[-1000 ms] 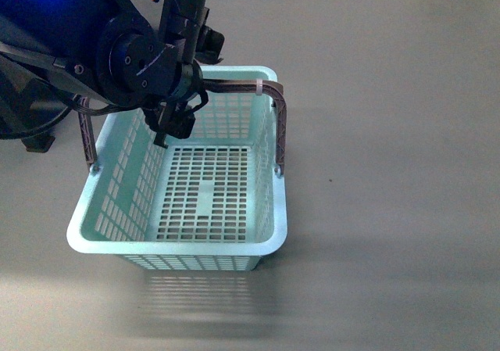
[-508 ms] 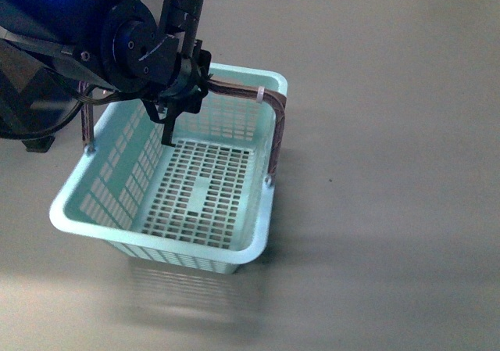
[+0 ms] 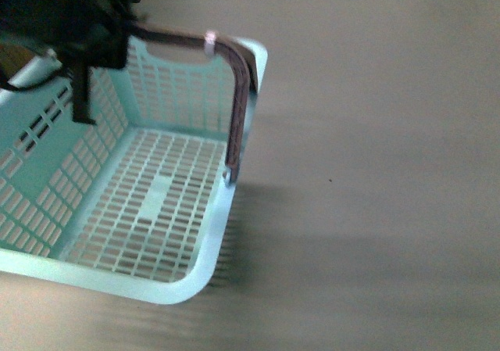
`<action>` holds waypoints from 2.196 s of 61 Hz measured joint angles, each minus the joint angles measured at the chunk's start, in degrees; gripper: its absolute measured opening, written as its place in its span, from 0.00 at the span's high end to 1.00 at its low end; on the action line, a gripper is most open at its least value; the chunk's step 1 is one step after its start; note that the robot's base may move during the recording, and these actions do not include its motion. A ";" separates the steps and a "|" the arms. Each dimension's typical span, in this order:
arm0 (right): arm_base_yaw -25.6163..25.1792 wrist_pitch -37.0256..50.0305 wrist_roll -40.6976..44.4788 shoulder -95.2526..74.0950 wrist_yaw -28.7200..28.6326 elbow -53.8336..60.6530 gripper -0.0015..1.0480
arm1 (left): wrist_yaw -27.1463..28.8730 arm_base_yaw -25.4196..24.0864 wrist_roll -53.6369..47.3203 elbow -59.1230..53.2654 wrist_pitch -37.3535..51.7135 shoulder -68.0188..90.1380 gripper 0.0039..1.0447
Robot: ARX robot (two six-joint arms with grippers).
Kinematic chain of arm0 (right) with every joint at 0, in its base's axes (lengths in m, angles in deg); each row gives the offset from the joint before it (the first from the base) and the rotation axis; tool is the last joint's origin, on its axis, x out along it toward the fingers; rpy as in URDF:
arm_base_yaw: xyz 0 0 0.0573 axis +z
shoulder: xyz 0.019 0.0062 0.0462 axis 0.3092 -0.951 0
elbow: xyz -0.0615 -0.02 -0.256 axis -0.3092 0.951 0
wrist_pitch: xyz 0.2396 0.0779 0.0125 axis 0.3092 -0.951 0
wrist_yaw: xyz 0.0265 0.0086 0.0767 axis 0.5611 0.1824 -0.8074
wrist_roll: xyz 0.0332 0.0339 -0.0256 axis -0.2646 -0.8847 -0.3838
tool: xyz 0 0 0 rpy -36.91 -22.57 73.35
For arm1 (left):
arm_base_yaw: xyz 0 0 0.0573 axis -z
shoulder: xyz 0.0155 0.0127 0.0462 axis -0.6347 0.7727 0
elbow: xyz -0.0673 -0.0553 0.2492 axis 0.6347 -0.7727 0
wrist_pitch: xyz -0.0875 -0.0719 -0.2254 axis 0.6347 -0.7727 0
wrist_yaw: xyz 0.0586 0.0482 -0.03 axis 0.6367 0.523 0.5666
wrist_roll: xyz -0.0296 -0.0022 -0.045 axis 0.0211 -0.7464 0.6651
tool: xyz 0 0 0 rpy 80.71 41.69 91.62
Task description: Pick lemon and mango into basket
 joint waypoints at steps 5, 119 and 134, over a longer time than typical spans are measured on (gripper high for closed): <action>0.00 0.00 0.00 0.00 0.00 0.00 0.08 | 0.26 -0.50 0.50 -2.60 -2.54 -9.66 0.96; 0.00 0.00 0.00 0.00 -0.02 0.00 0.08 | 4.02 -2.34 -3.41 -4.07 -24.81 -40.44 0.96; 0.00 0.00 0.02 0.00 -0.02 0.00 0.08 | 4.00 -2.34 -3.41 -4.07 -24.81 -40.44 0.96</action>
